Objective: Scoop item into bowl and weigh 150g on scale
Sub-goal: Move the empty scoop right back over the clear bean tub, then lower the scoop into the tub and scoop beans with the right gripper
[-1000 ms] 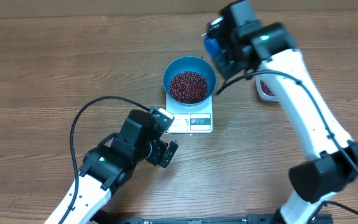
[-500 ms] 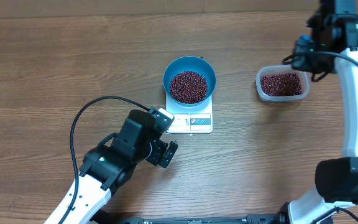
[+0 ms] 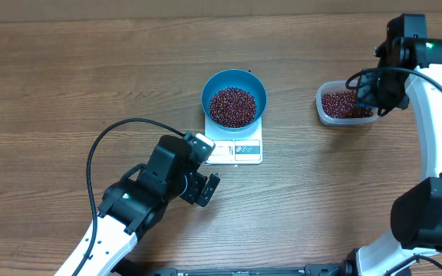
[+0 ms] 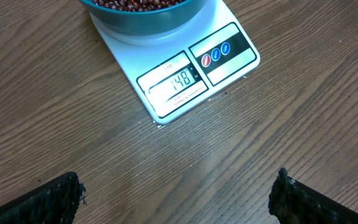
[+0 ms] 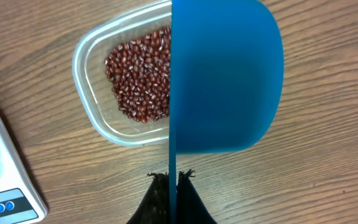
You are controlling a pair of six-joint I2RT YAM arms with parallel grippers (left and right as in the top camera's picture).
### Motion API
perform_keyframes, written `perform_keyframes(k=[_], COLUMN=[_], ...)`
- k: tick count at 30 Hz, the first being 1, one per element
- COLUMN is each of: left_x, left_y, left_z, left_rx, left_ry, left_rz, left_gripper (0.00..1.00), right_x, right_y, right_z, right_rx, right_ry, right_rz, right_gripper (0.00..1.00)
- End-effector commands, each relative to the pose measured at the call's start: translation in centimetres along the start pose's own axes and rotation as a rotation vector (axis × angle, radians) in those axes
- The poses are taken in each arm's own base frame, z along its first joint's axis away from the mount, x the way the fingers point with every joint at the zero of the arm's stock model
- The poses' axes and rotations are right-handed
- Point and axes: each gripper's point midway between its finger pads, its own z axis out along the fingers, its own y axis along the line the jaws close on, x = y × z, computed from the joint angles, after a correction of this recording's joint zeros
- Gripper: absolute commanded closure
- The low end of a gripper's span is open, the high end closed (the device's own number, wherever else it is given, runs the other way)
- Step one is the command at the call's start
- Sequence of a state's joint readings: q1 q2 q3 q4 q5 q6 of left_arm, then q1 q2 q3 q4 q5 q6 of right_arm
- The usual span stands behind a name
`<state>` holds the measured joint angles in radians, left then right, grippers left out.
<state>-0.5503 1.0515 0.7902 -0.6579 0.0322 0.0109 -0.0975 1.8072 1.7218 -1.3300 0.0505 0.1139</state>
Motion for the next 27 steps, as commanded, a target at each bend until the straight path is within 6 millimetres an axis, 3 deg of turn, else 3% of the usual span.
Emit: perform_keyframes(k=[1,11,18,27], left_x=[0.2,0.2,0.2,0.2], left_y=[0.0,0.0,0.0,0.0], left_z=[0.2,0.2,0.2,0.2], left_rx=[-0.004,-0.004,-0.004,-0.004], left_ry=[0.009,0.009,0.009,0.009], left_rz=[0.015,0.015,0.015,0.015], left_gripper=[0.00,0.00,0.00,0.00], right_x=[0.1,1.1,0.7,1.0], right_y=[0.2,1.3,1.7,1.7], right_z=[-0.3,1.7,2.9,3.4], right_rx=[-0.013,-0.031,-0.040,-0.038], right_ry=[-0.017,0.009,-0.014,-0.002], right_rz=[0.006,-0.062,-0.071,-0.072], right_gripper=[0.96,0.96,0.96,0.96])
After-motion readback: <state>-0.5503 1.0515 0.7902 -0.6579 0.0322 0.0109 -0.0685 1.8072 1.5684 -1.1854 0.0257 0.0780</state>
